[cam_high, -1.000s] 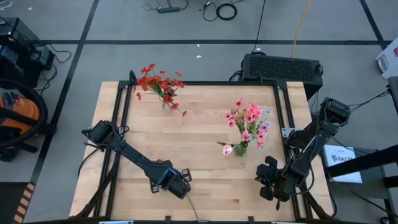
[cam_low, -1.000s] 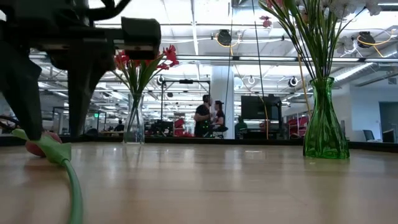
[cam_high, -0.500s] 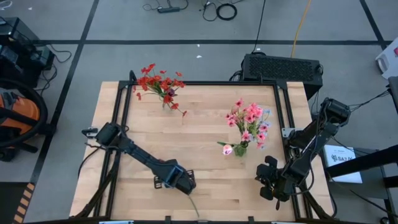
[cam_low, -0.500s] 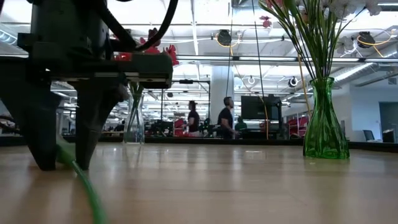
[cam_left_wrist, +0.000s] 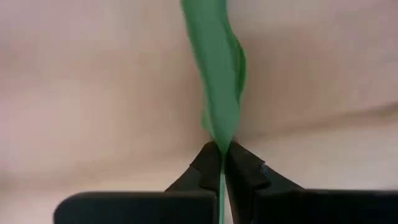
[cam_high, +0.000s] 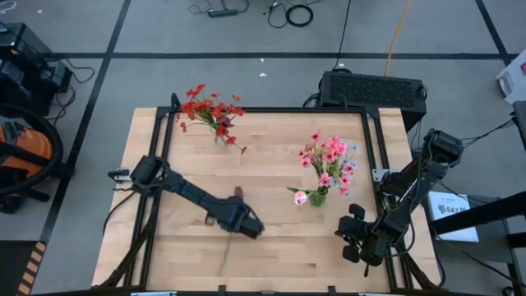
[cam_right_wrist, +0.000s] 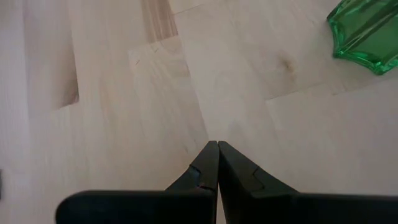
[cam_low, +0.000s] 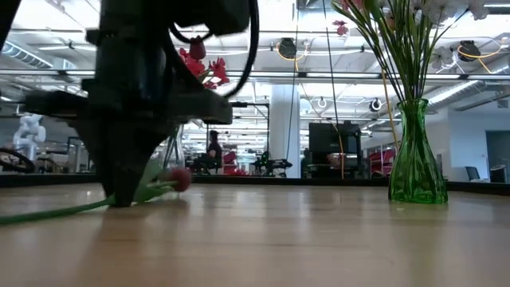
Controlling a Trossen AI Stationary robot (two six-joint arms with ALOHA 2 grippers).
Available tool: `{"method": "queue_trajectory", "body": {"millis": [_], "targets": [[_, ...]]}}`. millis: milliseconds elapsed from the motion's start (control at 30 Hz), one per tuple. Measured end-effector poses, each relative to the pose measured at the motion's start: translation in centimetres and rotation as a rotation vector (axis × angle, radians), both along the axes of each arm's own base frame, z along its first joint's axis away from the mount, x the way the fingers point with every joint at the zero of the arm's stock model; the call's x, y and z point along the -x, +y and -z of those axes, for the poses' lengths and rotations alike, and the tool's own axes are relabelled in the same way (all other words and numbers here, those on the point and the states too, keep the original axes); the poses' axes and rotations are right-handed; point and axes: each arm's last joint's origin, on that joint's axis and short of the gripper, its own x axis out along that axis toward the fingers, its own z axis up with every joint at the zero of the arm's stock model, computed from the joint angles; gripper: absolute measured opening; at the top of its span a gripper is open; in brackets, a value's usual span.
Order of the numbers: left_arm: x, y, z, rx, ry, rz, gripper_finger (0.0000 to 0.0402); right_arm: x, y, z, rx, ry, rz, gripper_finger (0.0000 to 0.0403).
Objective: Sort flowers into vase by color
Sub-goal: Put the dark red flower into the transparent vase
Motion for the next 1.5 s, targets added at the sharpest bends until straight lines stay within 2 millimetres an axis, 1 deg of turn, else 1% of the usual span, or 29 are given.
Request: {"method": "queue_trajectory", "body": {"millis": [67, 133, 167, 233, 300, 367, 433, 500, 600, 700, 767, 867, 1000, 1100, 1200, 1300, 1400, 1500], "targets": [[0.4, 0.9, -0.5, -0.039, 0.031, 0.185, 0.0011, 0.0, 0.0, 0.0, 0.011, 0.003, -0.012, 0.0000], [0.6, 1.7, -1.5, -0.035, 0.048, 0.378, 0.0010, 0.1, -0.1, 0.0, 0.028, 0.007, -0.029, 0.0000], [0.6, 2.0, -2.2, -0.016, 0.036, 0.433, 0.0010, 0.1, -0.1, 0.0, 0.034, 0.008, -0.036, 0.0000], [1.0, 2.3, -3.5, 0.016, 0.041, 0.467, 0.0010, 0.1, -0.1, 0.1, 0.037, 0.009, -0.037, 0.0000], [1.4, 2.5, -4.3, -0.015, 0.037, 0.506, 0.0010, 0.1, -0.2, 0.1, 0.036, 0.014, -0.027, 0.0000], [1.3, 2.1, -5.8, -0.130, -0.062, 0.632, 0.0009, 0.1, -0.2, 0.1, 0.029, 0.016, -0.009, 0.0000], [1.6, 1.7, -8.3, -0.292, -0.187, 0.758, 0.0005, 0.1, -0.2, 0.1, 0.017, 0.016, 0.011, 0.0000], [2.2, 1.4, -10.8, -0.427, -0.275, 0.844, 0.0003, 0.2, -0.2, 0.1, 0.001, 0.016, 0.041, 0.0000], [3.7, 2.3, -14.4, -0.571, -0.385, 0.957, 0.0003, 0.2, -0.3, 0.1, -0.022, 0.017, 0.087, 0.0000], [5.8, 4.0, -17.2, -0.679, -0.514, 1.024, 0.0002, 0.1, -0.5, 0.2, -0.032, 0.022, 0.126, 0.0000], [7.5, 5.5, -18.2, -0.749, -0.591, 1.047, 0.0002, -0.1, -0.6, 0.2, -0.044, 0.020, 0.156, 0.0000], [10.2, 7.9, -19.5, -0.886, -0.739, 1.032, 0.0002, -0.4, -0.8, 0.1, -0.058, 0.015, 0.179, 0.0000], [13.7, 10.1, -20.5, -1.086, -1.001, 1.051, 0.0002, -0.8, -1.0, 0.1, -0.073, 0.009, 0.218, 0.0000], [16.1, 11.2, -20.3, -1.261, -1.084, 1.058, 0.0002, -1.1, -1.3, 0.1, -0.088, 0.006, 0.260, 0.0000], [18.3, 12.1, -19.5, -1.372, -1.069, 1.050, 0.0002, -1.4, -1.5, 0.1, -0.110, 0.000, 0.302, 0.0000], [19.8, 12.8, -18.5, -1.440, -1.035, 1.025, 0.0002, -1.7, -1.7, 0.1, -0.130, -0.005, 0.341, 0.0000], [20.7, 13.6, -17.7, -1.521, -1.010, 0.977, 0.0002, -2.0, -1.8, 0.1, -0.141, -0.012, 0.359, 0.0000], [21.2, 14.3, -16.9, -1.586, -0.976, 0.921, 0.0001, -2.2, -2.0, 0.1, -0.142, -0.013, 0.371, 0.0000]]}}
